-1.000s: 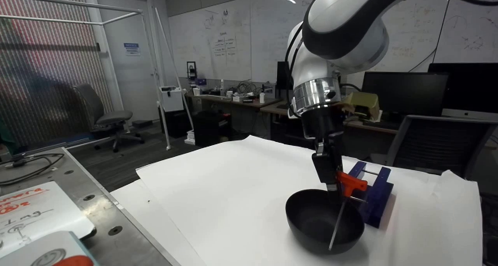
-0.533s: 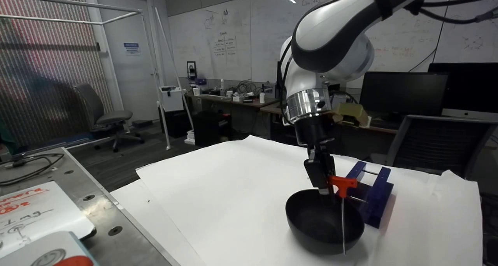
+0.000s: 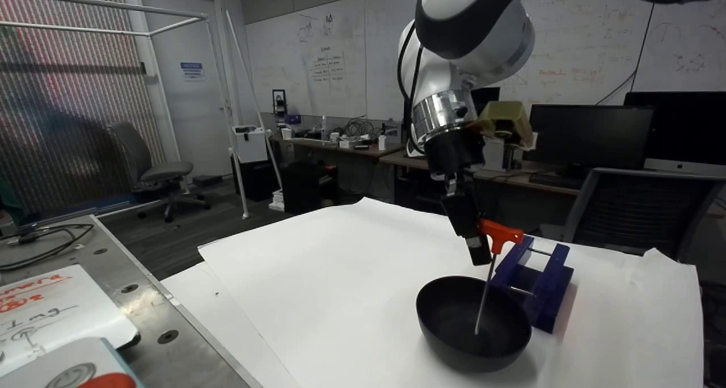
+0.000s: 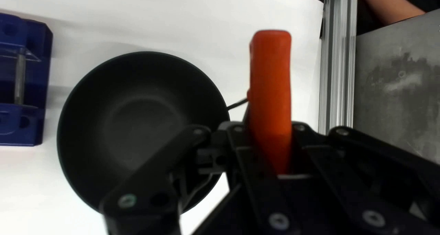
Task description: Put the red object in the bowl
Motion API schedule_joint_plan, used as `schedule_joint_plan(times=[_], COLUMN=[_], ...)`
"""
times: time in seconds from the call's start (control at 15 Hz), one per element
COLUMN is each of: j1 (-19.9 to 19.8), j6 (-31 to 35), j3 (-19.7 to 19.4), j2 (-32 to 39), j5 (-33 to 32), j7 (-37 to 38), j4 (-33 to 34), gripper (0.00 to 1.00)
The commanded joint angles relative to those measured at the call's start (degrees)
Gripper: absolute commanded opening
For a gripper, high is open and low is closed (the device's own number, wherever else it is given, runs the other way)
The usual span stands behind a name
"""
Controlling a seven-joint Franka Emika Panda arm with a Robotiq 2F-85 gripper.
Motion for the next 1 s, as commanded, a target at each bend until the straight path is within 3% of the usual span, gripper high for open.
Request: schedule_joint_plan(times=[0.0,0.73,0.87,0.93], j1=[-0.06,-2.61,-3.07,-3.32], j6=[-4.30,-5.60,-6.09,-6.72], j3=[-0.40,-2.51,-2.72,-2.80], j2=[1.16,10.68,12.51,13.39], j5=[-1.15,-0.89,-0.96,-0.91], j7=[2.33,2.94,3.34,3.61], j4=[5.28,9.88,11.04,11.89], gripper=[0.08,0.11,0.15,0.27])
